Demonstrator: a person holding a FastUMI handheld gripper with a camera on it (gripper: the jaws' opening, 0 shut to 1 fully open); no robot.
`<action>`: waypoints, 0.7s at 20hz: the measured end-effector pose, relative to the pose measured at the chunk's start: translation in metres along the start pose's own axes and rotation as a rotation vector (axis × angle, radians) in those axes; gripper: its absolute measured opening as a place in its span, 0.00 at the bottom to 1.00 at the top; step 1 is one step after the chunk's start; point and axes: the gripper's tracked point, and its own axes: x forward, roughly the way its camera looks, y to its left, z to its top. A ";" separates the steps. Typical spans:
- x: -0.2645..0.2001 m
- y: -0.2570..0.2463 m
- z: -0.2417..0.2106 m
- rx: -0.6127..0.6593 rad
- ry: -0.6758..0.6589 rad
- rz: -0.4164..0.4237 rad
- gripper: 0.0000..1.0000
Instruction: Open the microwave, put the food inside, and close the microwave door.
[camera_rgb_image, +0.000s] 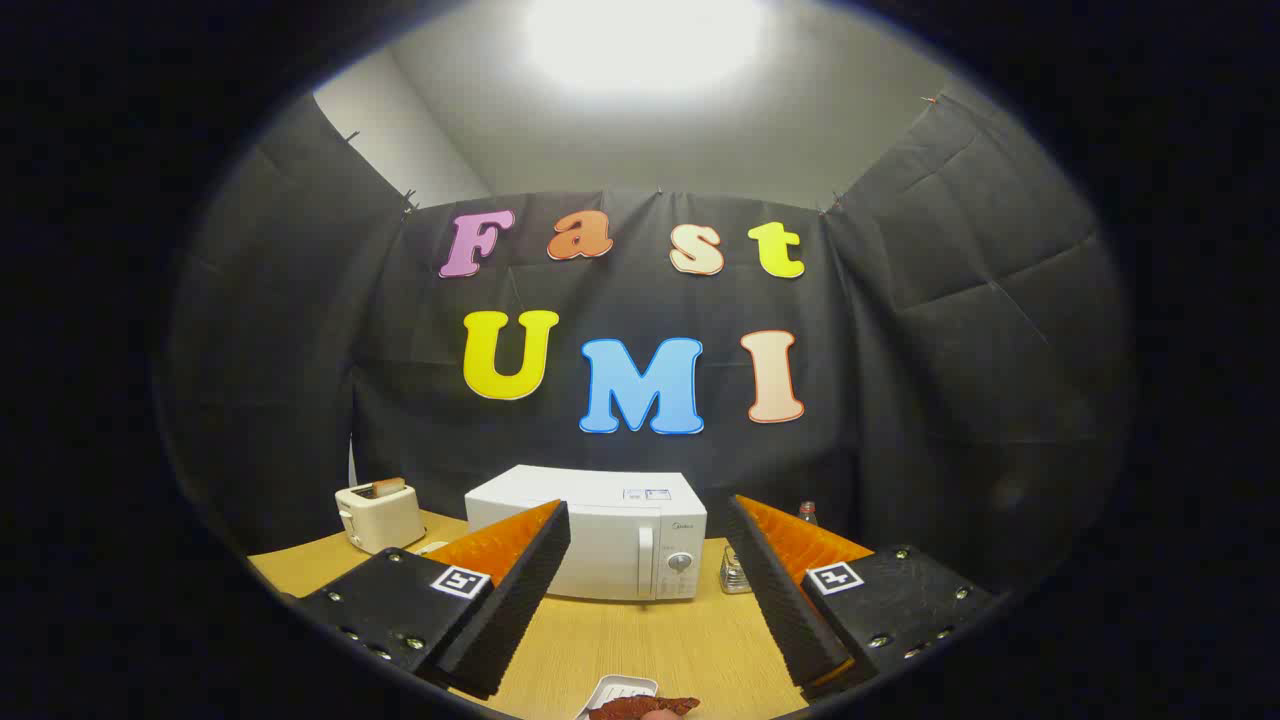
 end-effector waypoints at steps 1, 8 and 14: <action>0.002 0.000 -0.001 -0.003 -0.001 -0.003 0.99; 0.019 -0.001 0.000 -0.012 -0.013 -0.003 0.99; 0.056 0.001 -0.009 0.002 -0.003 0.020 0.99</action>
